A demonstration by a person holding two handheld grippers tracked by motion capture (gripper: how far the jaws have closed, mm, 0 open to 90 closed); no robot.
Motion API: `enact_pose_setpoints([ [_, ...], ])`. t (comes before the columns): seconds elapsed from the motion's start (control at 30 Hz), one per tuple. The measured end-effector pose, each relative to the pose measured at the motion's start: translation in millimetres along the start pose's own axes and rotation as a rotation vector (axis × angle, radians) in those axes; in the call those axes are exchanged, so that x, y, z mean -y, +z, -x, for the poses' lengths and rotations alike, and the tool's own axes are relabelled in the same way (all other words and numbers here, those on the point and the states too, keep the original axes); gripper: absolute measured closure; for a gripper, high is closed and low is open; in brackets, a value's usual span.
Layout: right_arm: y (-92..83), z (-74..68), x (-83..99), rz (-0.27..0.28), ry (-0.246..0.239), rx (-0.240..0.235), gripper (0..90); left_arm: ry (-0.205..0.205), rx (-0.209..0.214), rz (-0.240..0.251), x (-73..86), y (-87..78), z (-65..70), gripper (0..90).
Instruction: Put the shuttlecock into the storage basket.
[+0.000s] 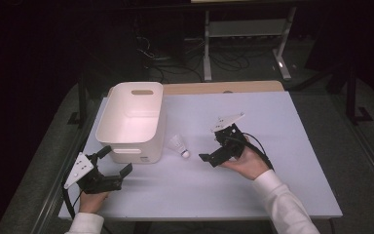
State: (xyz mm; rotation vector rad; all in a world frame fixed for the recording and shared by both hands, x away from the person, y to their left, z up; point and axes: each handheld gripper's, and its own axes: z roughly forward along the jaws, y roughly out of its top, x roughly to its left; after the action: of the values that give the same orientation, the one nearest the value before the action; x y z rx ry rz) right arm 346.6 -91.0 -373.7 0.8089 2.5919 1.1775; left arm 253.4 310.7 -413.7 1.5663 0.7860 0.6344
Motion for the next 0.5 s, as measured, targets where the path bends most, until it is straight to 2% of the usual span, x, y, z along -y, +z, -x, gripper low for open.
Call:
enact_pose_setpoints([
  [0.5,14.8,-1.7,-5.7,-0.040,0.023,-0.003,0.0,0.001,0.002,0.001,-0.3,-0.1,0.4,0.0],
])
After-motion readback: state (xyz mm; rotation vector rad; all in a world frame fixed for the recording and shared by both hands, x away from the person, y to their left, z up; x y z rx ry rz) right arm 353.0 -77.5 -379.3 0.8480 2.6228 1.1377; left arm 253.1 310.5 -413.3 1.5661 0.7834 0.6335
